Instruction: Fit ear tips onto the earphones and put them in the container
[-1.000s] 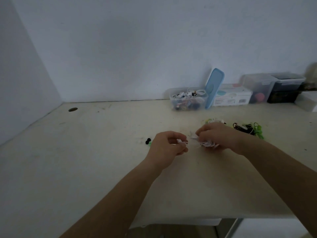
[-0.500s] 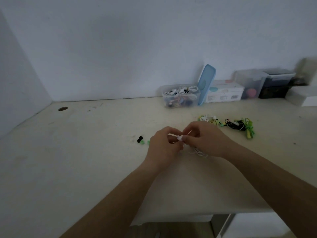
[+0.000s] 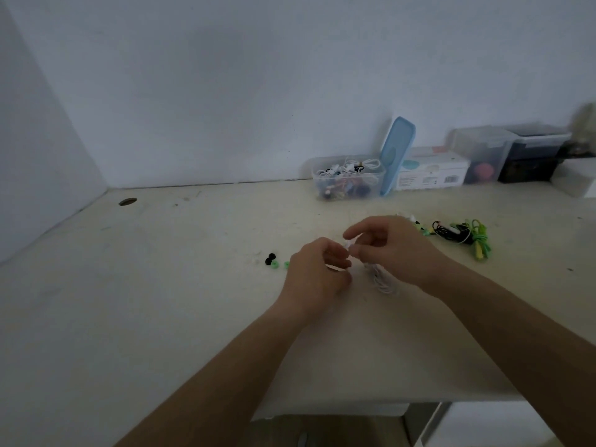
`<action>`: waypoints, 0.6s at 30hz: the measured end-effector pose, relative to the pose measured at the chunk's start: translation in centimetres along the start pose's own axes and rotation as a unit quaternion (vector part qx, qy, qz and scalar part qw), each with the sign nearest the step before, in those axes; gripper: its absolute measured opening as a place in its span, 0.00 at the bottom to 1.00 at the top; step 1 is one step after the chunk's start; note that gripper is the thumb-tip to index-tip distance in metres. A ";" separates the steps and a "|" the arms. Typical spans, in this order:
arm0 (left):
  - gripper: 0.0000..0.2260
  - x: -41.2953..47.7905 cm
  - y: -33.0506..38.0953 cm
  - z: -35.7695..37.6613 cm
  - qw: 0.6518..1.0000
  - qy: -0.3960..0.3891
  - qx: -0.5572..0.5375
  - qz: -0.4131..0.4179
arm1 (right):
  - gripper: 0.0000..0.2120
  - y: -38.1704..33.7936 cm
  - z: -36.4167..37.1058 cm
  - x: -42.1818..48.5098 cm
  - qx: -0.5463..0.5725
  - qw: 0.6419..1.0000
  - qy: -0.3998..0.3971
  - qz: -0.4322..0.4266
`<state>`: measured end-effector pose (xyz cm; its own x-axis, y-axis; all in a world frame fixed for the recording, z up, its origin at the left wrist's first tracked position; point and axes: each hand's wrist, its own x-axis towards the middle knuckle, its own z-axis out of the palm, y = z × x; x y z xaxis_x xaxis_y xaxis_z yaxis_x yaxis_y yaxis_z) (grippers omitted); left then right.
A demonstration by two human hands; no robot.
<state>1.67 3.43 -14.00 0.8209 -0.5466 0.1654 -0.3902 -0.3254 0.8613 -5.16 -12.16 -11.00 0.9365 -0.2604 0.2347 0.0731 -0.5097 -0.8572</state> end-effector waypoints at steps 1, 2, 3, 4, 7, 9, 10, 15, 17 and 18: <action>0.12 0.0 0.0 -0.2 1.000 -0.005 0.019 0.012 | 0.06 -0.1 0.0 0.2 0.022 1.000 -0.003 0.005; 0.11 0.0 0.1 -0.5 0.999 -0.008 0.046 0.027 | 0.06 -0.2 0.0 0.4 0.043 0.999 -0.008 0.013; 0.11 0.0 0.2 -0.9 0.996 -0.008 0.073 0.043 | 0.06 -0.4 0.1 0.6 0.065 0.998 -0.014 0.024; 0.10 0.1 0.4 -1.4 0.994 -0.005 0.091 0.055 | 0.06 -0.4 0.1 0.9 0.092 0.995 -0.019 0.035; 0.05 0.6 0.8 -3.8 0.991 0.032 0.107 0.078 | 0.05 -0.8 0.4 1.8 0.198 0.976 -0.042 0.083; 0.05 1.5 0.4 -6.2 0.986 0.085 0.120 0.074 | 0.05 -0.8 0.4 2.6 0.247 0.962 -0.050 0.101; 0.06 2.1 0.0 -7.4 0.983 0.109 0.135 0.065 | 0.06 -0.8 0.4 2.9 0.256 0.960 -0.051 0.103; 0.06 4.7 -2.5 -12.7 0.966 0.095 0.236 -0.030 | 0.10 -0.9 0.7 4.7 0.276 0.950 -0.082 0.117; 0.05 5.7 -3.2 -13.2 0.961 0.034 0.269 -0.061 | 0.11 -0.8 1.0 5.5 0.284 0.947 -0.088 0.118; 0.05 6.0 -3.4 -13.1 0.957 0.007 0.281 -0.070 | 0.08 -0.8 1.2 5.9 0.288 0.946 -0.087 0.118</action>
<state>13.41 11.34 -9.67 0.8859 -0.4573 0.0775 -0.4347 -0.7605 0.4824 0.70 -12.32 -9.51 0.9887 -0.1466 -0.0306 -0.0173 0.0914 -0.9957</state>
